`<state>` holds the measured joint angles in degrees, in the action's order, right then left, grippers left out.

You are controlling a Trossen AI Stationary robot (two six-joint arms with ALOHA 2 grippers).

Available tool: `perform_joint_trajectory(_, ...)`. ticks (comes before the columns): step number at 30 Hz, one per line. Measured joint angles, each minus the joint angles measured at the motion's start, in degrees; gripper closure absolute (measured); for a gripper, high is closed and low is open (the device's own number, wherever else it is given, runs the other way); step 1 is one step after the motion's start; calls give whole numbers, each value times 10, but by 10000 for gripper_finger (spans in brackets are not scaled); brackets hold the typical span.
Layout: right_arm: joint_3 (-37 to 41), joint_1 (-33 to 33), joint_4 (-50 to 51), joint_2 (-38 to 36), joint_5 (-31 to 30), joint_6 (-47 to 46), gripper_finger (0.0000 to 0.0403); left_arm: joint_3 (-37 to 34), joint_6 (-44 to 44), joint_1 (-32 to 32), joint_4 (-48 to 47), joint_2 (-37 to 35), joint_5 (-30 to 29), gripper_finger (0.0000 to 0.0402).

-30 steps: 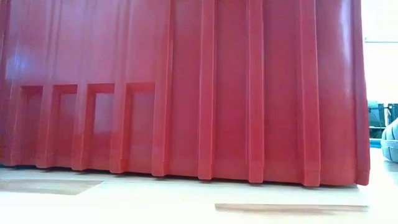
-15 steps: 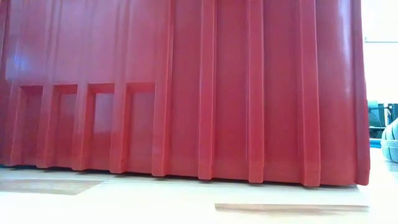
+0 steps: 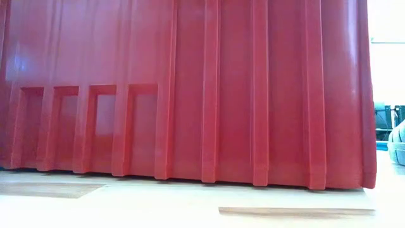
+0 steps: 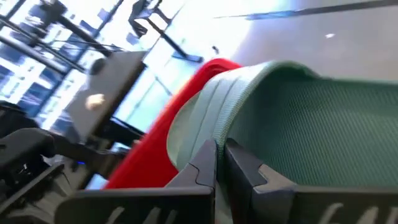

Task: Pick and place slides into bin
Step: Put the green slide into the red container

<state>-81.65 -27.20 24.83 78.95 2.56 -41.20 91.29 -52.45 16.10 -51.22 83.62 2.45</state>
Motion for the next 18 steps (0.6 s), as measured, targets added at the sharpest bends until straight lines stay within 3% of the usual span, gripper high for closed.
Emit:
perform_joint_trajectory(6,0,41,-77,69,0,-43,403,0,-11,0,-1,-11,-4,170)
perform_joint_trajectory(12,0,68,-123,136,-55,-76,403,0,-26,0,-9,-11,-6,170)
perform_joint_trajectory(18,0,70,-137,201,-70,-128,403,0,-37,0,-12,-11,8,170)
